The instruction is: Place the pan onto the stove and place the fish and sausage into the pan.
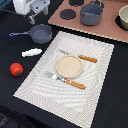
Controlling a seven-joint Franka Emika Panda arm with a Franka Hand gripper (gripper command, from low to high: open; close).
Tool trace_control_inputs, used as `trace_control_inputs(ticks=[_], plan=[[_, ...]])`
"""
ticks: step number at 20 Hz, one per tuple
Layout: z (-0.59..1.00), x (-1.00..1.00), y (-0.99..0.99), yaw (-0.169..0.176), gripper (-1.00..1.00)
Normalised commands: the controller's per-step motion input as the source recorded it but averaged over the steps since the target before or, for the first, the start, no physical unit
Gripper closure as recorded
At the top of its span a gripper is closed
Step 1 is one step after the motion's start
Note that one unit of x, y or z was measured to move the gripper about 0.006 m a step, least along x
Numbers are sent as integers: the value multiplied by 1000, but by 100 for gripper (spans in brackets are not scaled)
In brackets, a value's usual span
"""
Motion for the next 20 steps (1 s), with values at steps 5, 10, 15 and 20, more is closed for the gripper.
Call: trace_control_inputs(ticks=[5,10,15,20], plan=[[-507,-209,-190,0,-100],[-547,-262,-148,0,-100],[-381,-110,-7,0,-100],[-366,-166,0,0,-100]])
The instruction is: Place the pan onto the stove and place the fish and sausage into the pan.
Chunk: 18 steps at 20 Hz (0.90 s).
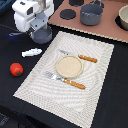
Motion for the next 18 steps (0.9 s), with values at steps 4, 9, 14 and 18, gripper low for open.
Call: trace_control_inputs(ticks=[4,9,14,18], plan=[[-364,-189,0,0,-100],[-305,-160,0,0,-100],[-237,-152,13,0,-100],[-247,-167,0,0,-100]])
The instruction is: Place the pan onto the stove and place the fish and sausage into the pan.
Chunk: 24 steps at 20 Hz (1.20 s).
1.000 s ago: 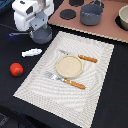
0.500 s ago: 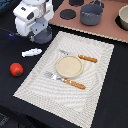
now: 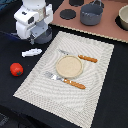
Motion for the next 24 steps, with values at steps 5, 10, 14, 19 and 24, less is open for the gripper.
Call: trace_control_inputs(ticks=[5,10,14,19,24], plan=[[-191,-183,0,0,100],[-125,-132,0,0,100],[-127,-140,0,0,100],[-142,-157,0,0,100],[-126,-154,0,0,100]])
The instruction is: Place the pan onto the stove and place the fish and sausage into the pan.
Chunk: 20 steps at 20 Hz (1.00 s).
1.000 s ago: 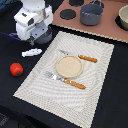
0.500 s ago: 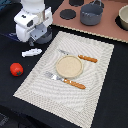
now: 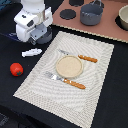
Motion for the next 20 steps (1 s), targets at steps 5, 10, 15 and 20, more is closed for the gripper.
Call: trace_control_inputs(ticks=[5,10,15,20], plan=[[-88,-156,0,0,100],[341,-87,-25,0,100],[1000,15,59,0,100],[1000,78,306,11,100]])
